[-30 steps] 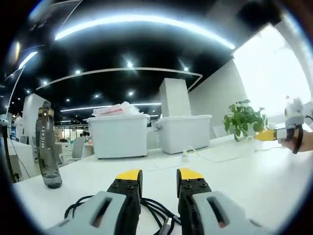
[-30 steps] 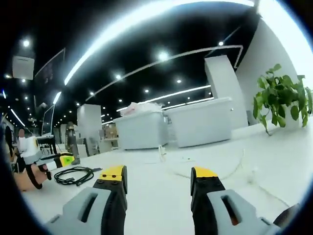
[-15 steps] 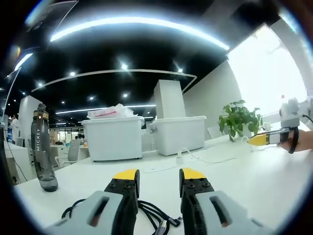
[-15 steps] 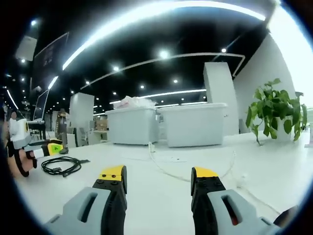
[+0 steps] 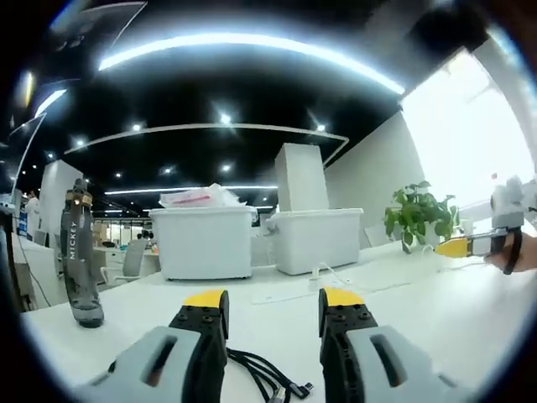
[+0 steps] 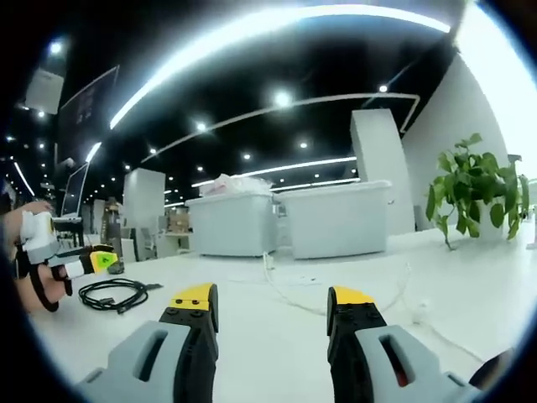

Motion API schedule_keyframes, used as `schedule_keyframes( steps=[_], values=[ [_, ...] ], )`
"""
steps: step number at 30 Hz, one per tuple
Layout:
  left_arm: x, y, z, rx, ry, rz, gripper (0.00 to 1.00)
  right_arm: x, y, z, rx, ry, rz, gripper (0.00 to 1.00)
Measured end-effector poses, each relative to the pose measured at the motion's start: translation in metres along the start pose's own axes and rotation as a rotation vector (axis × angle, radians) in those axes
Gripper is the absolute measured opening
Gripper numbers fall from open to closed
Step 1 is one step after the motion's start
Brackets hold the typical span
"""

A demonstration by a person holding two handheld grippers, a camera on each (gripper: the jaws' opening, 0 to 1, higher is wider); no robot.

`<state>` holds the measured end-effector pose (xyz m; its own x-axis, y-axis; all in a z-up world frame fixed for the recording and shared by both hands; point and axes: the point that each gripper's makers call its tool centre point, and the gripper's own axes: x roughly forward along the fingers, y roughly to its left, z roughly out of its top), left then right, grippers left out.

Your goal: Coil the Type-C to USB data cable on the desktop and secure it with Velcro straps.

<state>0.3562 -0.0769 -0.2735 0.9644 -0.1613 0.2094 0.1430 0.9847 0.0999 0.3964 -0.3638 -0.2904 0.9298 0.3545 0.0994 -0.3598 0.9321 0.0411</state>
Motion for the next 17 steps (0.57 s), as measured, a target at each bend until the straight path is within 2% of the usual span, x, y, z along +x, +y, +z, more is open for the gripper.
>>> schedule_keyframes(
  steps=[3, 8, 13, 17],
  values=[
    [-0.001, 0.0, -0.007, -0.019, 0.024, -0.005, 0.4, -0.001, -0.001, -0.003, -0.005, 0.011, -0.007, 0.51],
    [-0.001, 0.004, -0.021, -0.062, 0.097, -0.008, 0.4, 0.0, -0.001, -0.004, -0.005, 0.016, -0.007, 0.51],
    [-0.001, 0.004, -0.023, -0.113, 0.102, -0.012, 0.4, 0.0, 0.0, -0.007, 0.014, 0.026, 0.0, 0.51],
    [0.0, 0.0, -0.021, -0.132, 0.095, -0.029, 0.4, 0.001, -0.001, -0.011, -0.005, 0.04, -0.008, 0.5]
  ],
)
